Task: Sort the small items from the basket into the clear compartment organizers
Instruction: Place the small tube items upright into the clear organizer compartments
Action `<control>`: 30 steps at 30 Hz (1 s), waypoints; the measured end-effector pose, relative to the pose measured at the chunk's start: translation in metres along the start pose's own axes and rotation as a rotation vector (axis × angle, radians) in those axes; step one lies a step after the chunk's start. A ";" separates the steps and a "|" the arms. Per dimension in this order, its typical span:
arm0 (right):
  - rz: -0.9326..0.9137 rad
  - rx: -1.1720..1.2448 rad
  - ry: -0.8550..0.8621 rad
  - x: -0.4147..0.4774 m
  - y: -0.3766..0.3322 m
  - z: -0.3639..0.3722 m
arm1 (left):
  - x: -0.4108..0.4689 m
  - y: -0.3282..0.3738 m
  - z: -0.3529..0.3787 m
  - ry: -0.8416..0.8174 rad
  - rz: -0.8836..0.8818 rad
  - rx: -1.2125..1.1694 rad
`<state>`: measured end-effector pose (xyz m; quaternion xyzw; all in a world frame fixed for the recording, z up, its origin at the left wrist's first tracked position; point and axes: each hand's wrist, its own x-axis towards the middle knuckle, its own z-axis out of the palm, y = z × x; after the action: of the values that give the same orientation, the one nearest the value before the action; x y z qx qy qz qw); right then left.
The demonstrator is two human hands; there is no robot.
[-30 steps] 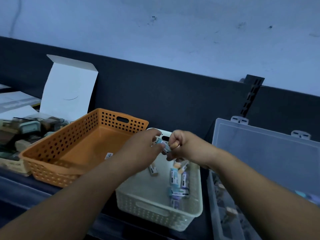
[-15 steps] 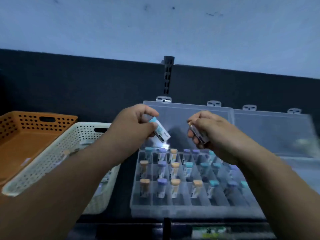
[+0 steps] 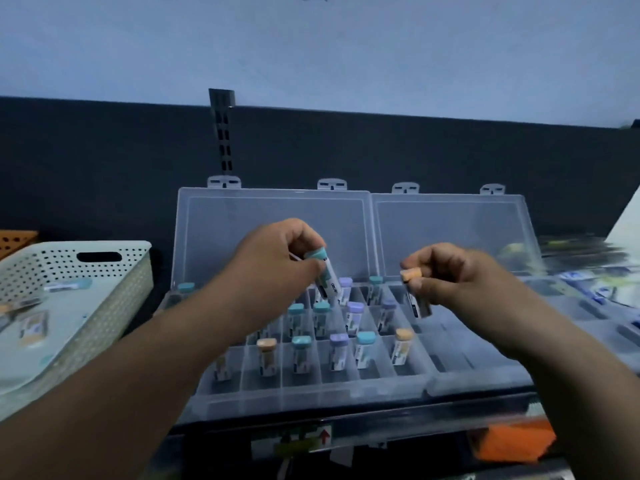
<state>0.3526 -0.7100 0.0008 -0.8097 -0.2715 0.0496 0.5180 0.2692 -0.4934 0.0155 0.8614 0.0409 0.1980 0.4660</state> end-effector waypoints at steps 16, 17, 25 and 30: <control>-0.120 -0.335 -0.066 0.058 0.030 -0.012 | 0.041 0.007 0.046 0.020 -0.032 0.336; -0.126 -0.378 -0.075 0.062 0.032 -0.010 | 0.045 0.005 0.051 0.001 -0.030 0.378; -0.108 -0.539 -0.151 0.080 0.053 0.001 | 0.070 -0.025 0.078 -0.106 -0.027 0.579; -0.112 -0.590 -0.153 0.089 0.059 0.010 | 0.076 -0.044 0.082 -0.154 0.064 0.707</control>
<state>0.4474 -0.6769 -0.0372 -0.9027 -0.3566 0.0010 0.2407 0.3755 -0.5141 -0.0374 0.9825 0.0445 0.1207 0.1347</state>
